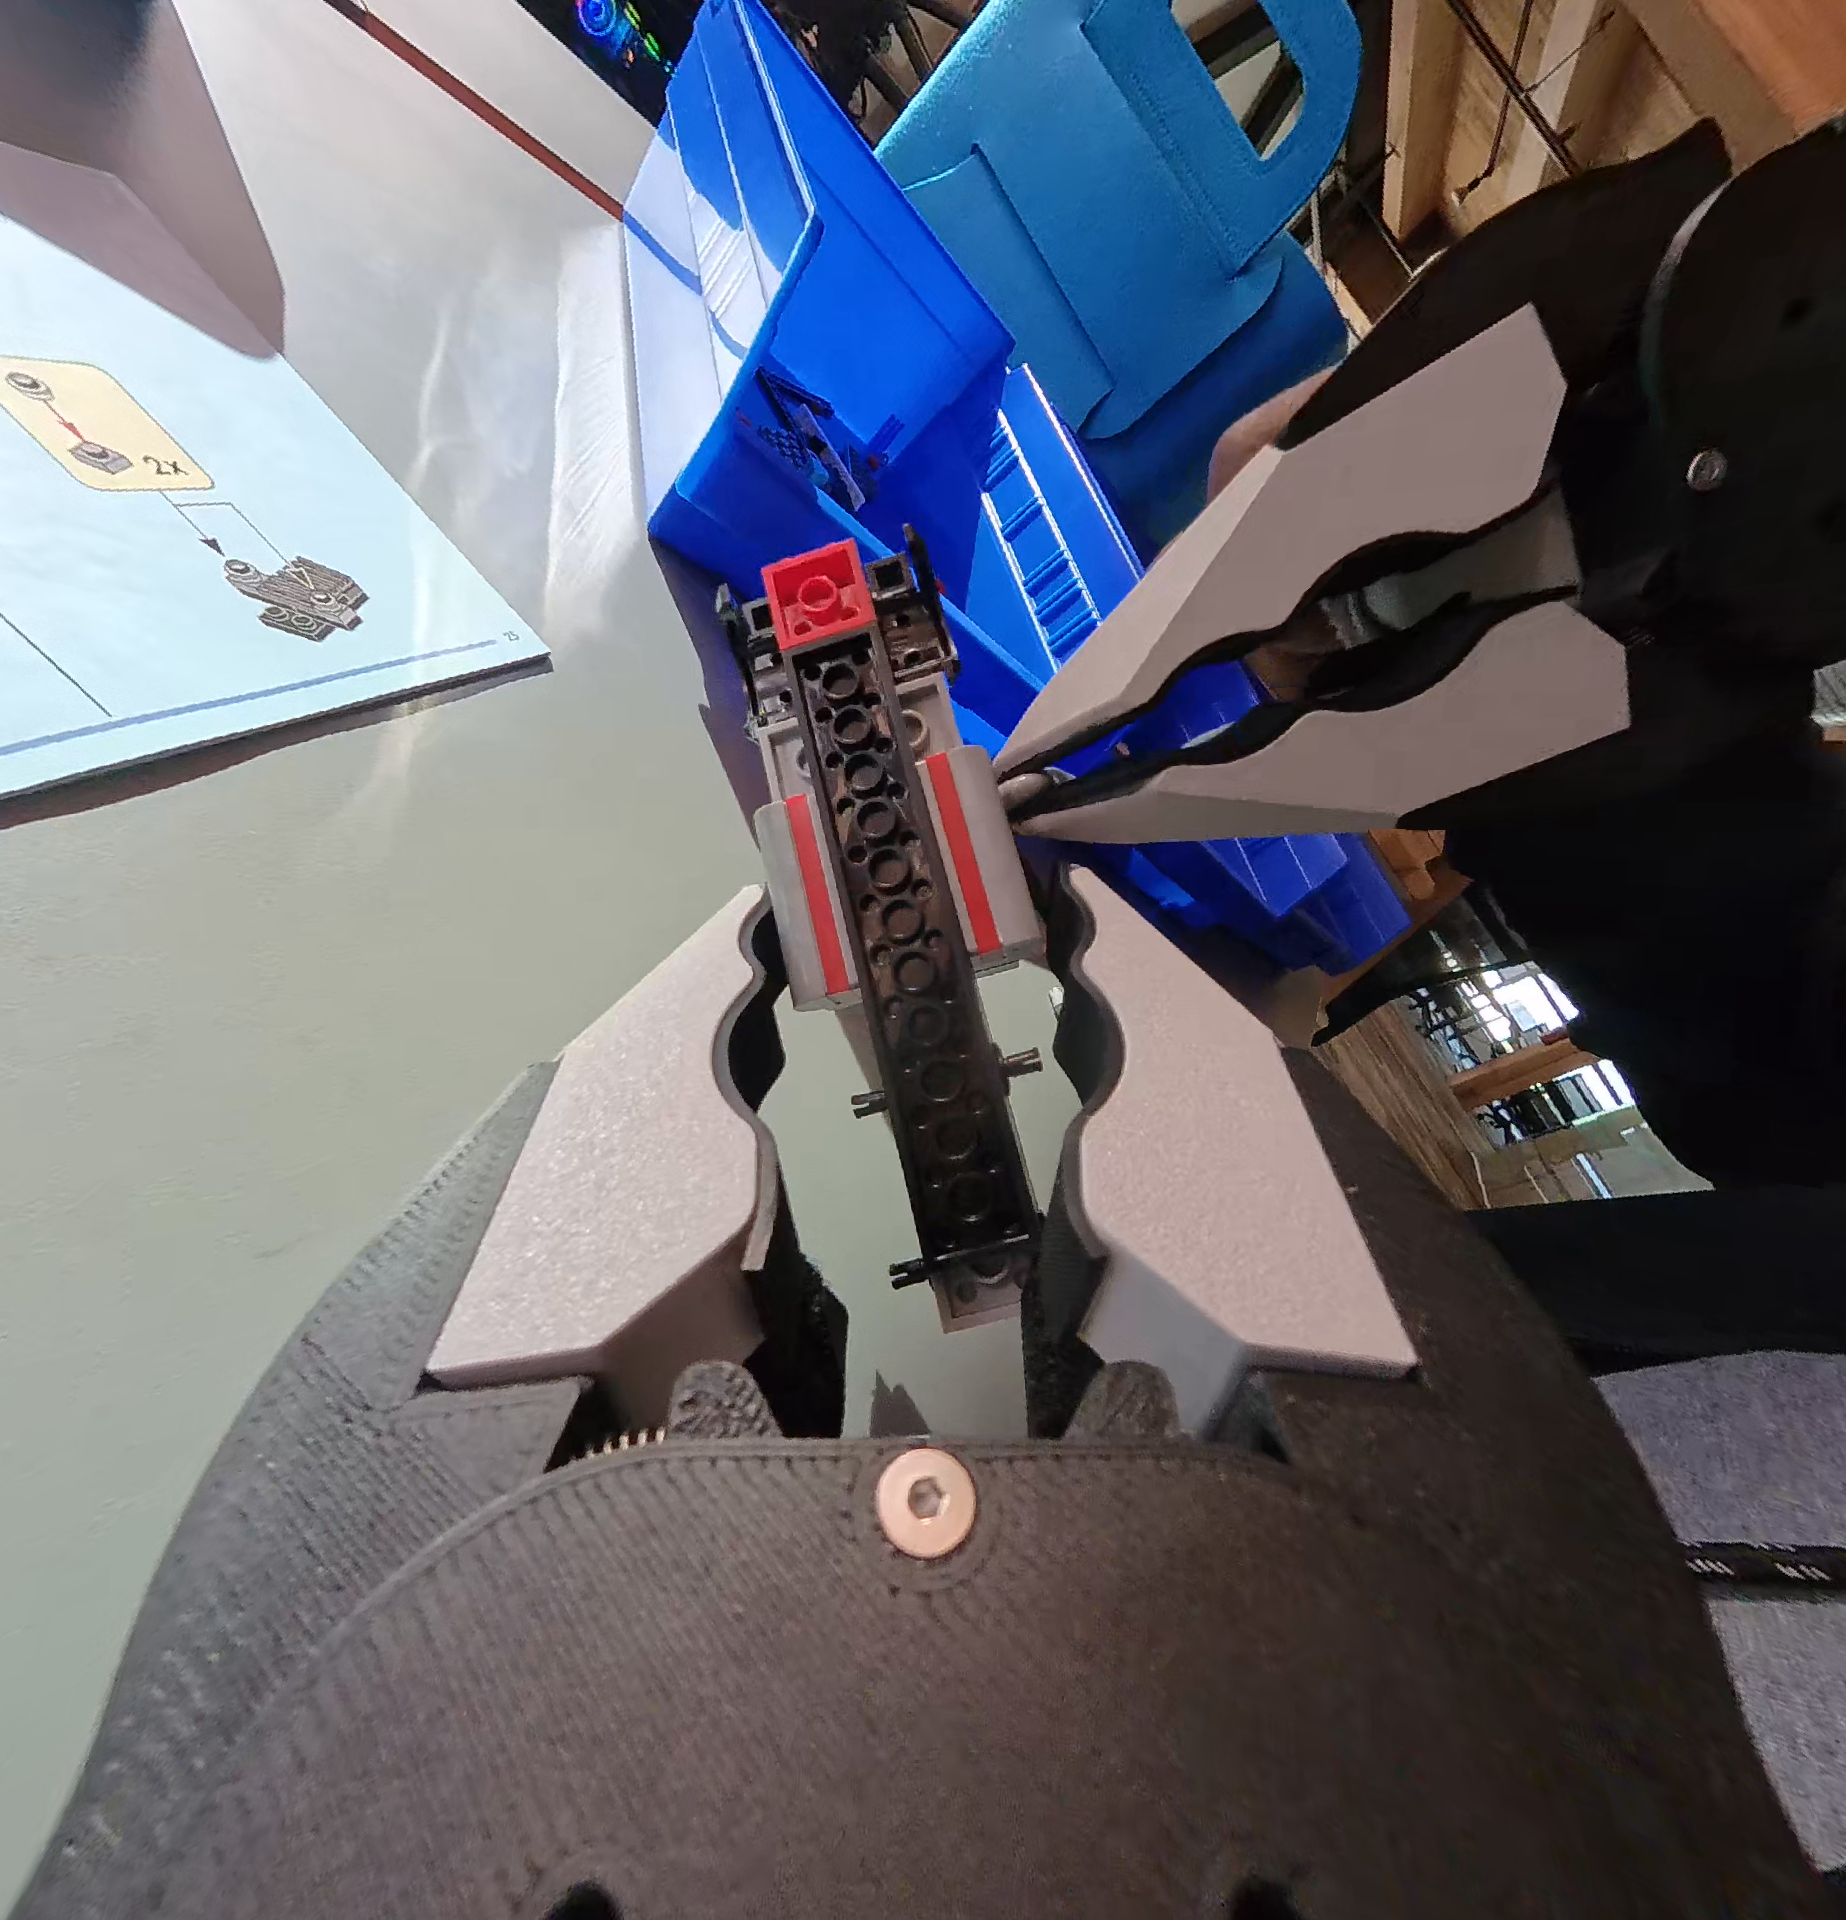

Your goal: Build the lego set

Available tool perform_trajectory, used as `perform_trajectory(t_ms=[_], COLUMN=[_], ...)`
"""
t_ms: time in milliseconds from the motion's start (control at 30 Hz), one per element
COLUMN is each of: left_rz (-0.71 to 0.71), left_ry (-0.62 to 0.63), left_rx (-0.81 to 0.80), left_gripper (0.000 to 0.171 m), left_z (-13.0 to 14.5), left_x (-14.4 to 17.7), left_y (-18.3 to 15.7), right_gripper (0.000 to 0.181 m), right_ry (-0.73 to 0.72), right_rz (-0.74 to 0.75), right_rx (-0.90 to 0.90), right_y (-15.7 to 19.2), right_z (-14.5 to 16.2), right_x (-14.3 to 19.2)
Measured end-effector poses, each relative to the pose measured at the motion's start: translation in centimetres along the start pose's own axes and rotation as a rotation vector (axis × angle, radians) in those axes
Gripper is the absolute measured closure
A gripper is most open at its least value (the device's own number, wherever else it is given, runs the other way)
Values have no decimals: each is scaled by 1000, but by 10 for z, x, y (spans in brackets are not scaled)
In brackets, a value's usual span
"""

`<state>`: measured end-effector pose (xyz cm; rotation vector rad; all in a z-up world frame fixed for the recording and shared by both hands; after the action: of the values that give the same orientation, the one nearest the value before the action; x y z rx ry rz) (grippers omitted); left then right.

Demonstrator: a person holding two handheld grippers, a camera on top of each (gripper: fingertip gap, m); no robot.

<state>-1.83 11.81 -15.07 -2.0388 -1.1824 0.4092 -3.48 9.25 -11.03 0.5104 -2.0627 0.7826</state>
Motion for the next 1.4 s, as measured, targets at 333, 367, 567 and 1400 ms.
perform_trajectory(t_ms=[333, 367, 567, 1400], left_rz=[-47, -56, -99, 53], left_ry=[-28, -25, -20, -56], left_rx=[-20, -31, -70, 91], left_gripper=[122, 122, 122, 120], left_z=[-5, -5, -4, -11], left_x=[3, 3, 4, 8], left_y=[6, 6, 8, 6], right_gripper=[176, 176, 176, 171], right_ry=[-29, -28, -35, -118], right_rz=[78, 77, 72, 75], right_rx=[-152, -183, -327, -234], right_y=[-3, -3, -2, -11], right_z=[-1, -1, 1, -11], right_x=[-5, -6, -8, 2])
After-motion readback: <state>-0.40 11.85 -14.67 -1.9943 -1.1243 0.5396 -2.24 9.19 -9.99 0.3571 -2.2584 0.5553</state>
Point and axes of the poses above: each gripper's, where its closed fingertips meet, x back along the fingers, z out of its underside, y = z × x across the jaws, the point moved 3 cm from there along x, back along the fingers, and after that the axes turned 6 degrees about z, right-handed, at the moved point
